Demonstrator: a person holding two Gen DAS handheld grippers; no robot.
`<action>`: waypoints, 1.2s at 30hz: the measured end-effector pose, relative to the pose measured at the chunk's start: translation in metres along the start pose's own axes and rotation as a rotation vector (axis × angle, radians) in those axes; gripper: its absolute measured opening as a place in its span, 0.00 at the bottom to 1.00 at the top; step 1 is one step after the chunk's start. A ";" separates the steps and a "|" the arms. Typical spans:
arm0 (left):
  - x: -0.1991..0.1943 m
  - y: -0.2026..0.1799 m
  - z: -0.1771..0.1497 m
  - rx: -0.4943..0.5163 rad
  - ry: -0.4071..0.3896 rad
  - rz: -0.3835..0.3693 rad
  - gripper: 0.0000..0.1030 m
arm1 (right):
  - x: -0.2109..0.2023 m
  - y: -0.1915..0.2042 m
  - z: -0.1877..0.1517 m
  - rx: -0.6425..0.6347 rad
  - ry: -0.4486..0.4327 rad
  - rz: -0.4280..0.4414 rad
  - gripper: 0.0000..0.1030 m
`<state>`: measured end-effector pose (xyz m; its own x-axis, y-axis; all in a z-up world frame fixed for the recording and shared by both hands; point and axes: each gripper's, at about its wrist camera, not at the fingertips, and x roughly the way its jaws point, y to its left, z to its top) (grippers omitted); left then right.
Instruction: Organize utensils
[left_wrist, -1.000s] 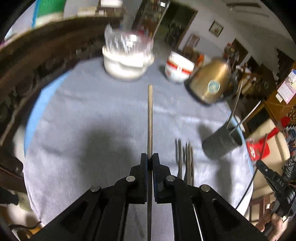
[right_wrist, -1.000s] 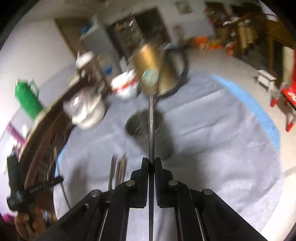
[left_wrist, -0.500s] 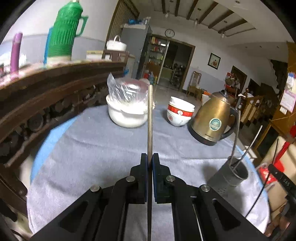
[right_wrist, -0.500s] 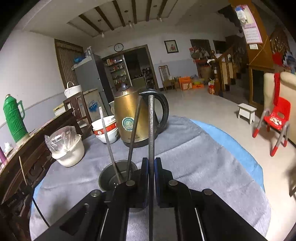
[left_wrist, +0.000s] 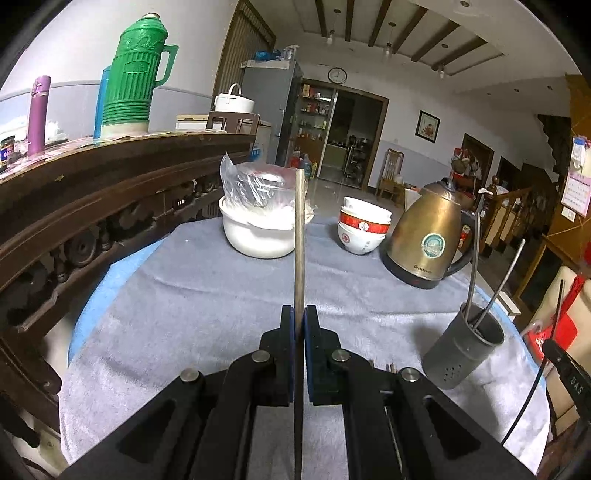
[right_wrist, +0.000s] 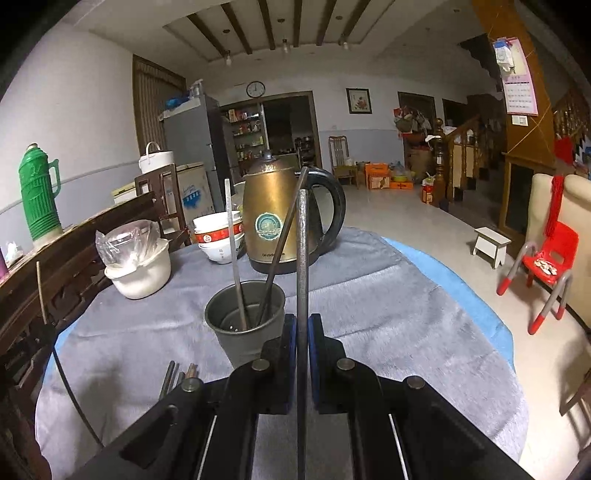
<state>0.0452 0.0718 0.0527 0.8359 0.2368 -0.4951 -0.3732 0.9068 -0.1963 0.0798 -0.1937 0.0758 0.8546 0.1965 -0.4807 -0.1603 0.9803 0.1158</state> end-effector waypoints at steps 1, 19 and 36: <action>0.002 -0.002 0.002 0.002 0.000 -0.005 0.05 | 0.001 -0.001 0.003 0.004 -0.003 -0.003 0.07; -0.003 -0.008 -0.006 0.033 -0.054 0.030 0.05 | 0.009 -0.010 0.007 0.003 -0.050 -0.022 0.07; -0.066 0.004 -0.022 0.019 -0.052 -0.047 0.05 | -0.042 -0.011 -0.001 -0.020 -0.074 0.022 0.07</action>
<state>-0.0205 0.0520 0.0662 0.8723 0.2116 -0.4408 -0.3259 0.9236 -0.2018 0.0448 -0.2127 0.0938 0.8846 0.2169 -0.4128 -0.1887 0.9760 0.1083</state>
